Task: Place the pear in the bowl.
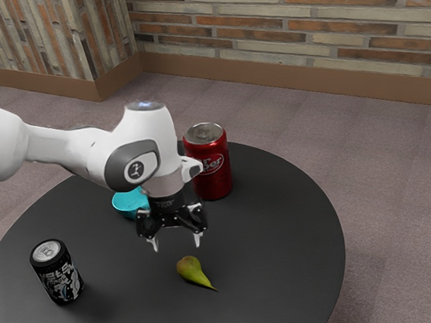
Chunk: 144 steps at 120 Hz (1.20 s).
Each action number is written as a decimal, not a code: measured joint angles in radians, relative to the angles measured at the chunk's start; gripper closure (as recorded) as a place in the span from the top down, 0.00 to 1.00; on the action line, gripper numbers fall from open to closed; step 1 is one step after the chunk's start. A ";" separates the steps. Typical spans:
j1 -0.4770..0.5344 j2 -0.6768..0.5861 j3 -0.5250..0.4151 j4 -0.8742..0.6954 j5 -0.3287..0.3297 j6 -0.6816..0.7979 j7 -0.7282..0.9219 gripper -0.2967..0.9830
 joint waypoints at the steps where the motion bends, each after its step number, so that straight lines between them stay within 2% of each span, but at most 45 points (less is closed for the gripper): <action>1: -0.003 0.001 0.000 -0.003 -0.001 0.007 -0.006 0.77; 35: -0.060 0.026 0.002 -0.058 -0.013 0.153 -0.216 0.77; 68: 0.086 0.054 0.006 -0.095 -0.013 0.246 -0.381 0.77; 93: 0.043 0.080 0.002 -0.100 -0.013 0.292 -0.464 0.77; 144: 0.048 0.110 -0.028 -0.116 -0.014 0.333 -0.568 0.77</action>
